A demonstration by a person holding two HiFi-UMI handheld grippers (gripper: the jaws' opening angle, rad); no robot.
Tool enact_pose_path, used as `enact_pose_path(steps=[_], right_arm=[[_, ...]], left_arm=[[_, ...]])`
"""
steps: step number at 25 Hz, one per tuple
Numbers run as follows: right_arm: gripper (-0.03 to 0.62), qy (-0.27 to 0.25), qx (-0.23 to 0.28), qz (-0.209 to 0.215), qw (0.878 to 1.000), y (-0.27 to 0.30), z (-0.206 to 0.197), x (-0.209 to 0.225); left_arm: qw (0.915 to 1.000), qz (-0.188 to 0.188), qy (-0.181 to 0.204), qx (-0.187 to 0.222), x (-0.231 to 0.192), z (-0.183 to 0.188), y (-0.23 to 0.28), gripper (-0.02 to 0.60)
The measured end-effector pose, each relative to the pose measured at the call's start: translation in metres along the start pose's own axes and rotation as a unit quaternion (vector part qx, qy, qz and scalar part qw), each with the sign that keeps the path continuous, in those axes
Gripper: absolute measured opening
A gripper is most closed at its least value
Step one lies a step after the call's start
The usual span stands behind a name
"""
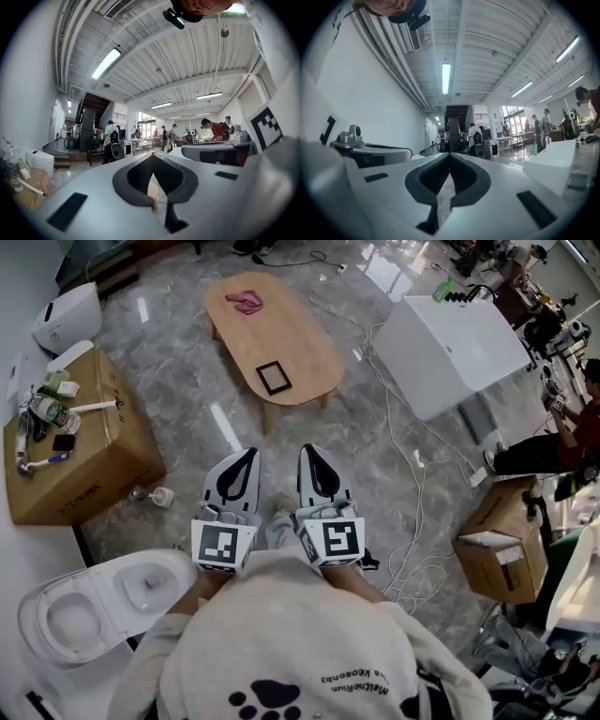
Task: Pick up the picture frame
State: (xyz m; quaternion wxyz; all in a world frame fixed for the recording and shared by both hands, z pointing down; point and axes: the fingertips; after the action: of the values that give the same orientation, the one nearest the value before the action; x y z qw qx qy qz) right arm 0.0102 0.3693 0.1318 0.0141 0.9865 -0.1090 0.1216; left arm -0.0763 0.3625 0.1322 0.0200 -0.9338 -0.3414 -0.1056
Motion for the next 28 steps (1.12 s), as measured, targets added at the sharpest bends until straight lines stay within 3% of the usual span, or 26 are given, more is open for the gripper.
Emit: enact_pose_path(steps=[15, 28], right_arm=[[0.008, -0.006, -0.006, 0.052, 0.999, 0.115, 0.028, 0.095], [0.008, 0.016, -0.023, 0.081, 0.996, 0.159, 0.017, 0.105]], left_arm=[[0.9974, 0.071, -0.004, -0.01, -0.035, 0.001, 0.121, 0.008], [0.9937, 0.108, -0.008, -0.031, -0.063, -0.012, 0.141, 0.008]])
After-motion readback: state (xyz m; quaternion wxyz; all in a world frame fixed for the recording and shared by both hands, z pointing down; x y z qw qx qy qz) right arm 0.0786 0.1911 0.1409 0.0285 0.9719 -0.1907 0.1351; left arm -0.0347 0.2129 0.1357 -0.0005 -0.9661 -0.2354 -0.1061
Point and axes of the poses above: the fingertips, and each gripper's own axes: y forward along the fingers, x to its right, z out of its top, and after that the axes turned 12 degrees about y, right-handed
